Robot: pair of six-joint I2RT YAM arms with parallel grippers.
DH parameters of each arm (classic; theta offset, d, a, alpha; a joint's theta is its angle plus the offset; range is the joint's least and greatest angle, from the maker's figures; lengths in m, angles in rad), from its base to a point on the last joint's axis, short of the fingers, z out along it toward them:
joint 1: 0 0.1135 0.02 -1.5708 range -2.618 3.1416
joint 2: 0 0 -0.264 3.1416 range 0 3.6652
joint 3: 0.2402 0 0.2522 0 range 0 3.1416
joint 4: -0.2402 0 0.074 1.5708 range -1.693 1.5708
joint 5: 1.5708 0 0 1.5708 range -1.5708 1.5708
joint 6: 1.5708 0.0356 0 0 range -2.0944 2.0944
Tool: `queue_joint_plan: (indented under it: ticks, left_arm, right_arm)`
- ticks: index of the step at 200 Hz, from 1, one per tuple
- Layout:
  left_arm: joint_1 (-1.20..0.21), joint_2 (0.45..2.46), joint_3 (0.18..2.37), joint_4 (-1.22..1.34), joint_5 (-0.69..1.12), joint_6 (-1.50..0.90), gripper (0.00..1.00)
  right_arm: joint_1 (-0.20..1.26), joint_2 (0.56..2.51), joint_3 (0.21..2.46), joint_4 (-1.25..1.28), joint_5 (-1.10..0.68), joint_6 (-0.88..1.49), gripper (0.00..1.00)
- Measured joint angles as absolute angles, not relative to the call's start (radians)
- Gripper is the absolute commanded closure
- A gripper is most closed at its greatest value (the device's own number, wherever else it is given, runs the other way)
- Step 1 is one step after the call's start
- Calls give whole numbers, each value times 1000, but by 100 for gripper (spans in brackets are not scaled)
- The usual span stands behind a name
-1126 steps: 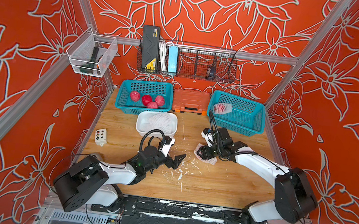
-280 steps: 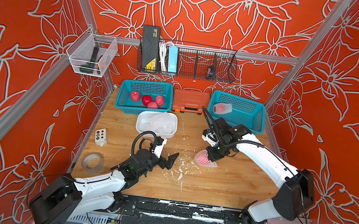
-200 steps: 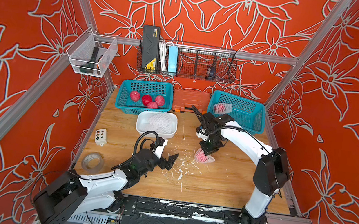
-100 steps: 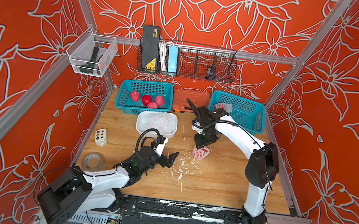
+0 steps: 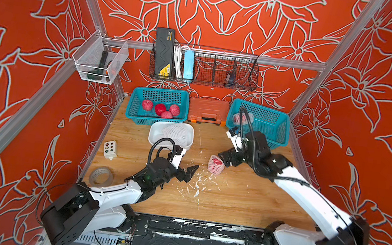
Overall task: Remove foam nets from apples
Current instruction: Remove the foam net from the apple.
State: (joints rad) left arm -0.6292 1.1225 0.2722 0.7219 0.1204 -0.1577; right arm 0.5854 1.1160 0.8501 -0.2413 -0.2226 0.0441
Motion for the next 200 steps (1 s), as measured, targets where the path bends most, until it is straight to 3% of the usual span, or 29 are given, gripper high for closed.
queue_joint_plan:
  ticks: [22,41,91,182,200]
  left_arm:
    - [-629,1116,264,738,146,-158,2]
    - [-629,1111,248,757,171,-157,2]
    - [-629,1040,183,810,202,-154,2]
    - [-629,1005,164,825,193,-153,2]
    - [-629,997,163,823,192,-152,2]
  right_arm:
    - [583,991,545,79,-281,43,2]
    - [585,984,452,179,-290,31,2]
    - [585,1088,445,427,-358,31,2]
    - [590,1309,445,568,-422,25,2]
    - [590,1356,445,580,-421,25,13]
